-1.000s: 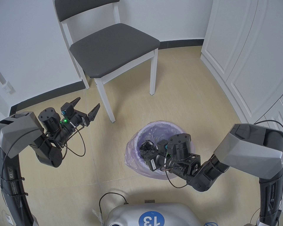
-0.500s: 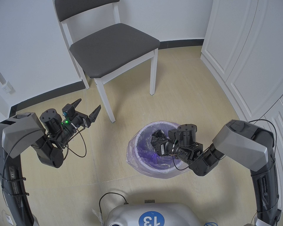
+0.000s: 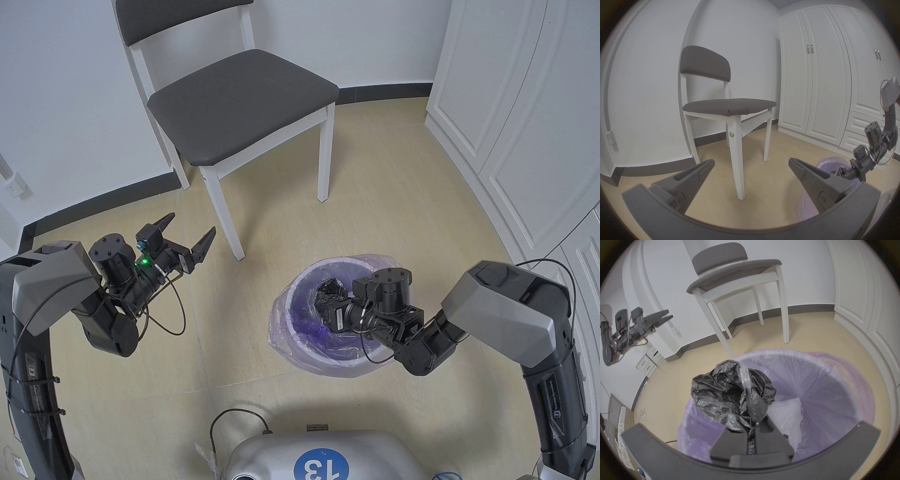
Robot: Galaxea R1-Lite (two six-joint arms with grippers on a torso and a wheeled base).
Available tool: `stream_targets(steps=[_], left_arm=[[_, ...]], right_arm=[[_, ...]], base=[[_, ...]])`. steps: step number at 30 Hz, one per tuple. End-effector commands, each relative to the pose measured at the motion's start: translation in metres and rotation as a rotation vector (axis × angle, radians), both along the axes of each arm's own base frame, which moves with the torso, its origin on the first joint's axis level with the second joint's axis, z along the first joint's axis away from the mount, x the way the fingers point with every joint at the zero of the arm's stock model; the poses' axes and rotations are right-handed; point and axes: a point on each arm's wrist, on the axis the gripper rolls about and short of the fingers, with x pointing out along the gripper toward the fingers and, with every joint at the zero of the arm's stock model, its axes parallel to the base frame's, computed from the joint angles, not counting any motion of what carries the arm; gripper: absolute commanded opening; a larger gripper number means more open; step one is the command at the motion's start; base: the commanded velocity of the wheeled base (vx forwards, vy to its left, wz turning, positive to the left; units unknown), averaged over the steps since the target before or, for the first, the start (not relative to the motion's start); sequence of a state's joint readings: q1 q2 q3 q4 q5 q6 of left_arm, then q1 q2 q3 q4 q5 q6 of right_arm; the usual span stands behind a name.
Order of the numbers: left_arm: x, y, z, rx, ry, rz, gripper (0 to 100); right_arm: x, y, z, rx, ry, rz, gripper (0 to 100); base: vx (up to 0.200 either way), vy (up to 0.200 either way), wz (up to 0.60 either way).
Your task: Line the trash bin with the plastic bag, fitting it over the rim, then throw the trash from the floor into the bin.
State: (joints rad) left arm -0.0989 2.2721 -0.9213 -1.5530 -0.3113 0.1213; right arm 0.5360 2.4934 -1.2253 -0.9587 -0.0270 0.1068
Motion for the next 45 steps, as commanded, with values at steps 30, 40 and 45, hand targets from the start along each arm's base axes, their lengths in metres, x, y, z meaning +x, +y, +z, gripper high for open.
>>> stream_targets(steps=[30,40,45], left_arm=[[0.004,0.001,-0.004,0.013,-0.017,0.005,100],[0.004,-0.001,-0.007,0.015,-0.012,0.001,100],[0.004,-0.001,-0.007,0.015,-0.010,-0.001,100]], right_arm=[[-0.023,0.002,0.012,0.000,0.020,0.027,100],[-0.023,-0.001,0.013,-0.002,0.024,0.026,100],[-0.025,-0.002,0.013,-0.015,0.018,0.028,100]], base=[[0.000,0.000,0.00],[0.000,0.000,0.00],[0.000,0.000,0.00]])
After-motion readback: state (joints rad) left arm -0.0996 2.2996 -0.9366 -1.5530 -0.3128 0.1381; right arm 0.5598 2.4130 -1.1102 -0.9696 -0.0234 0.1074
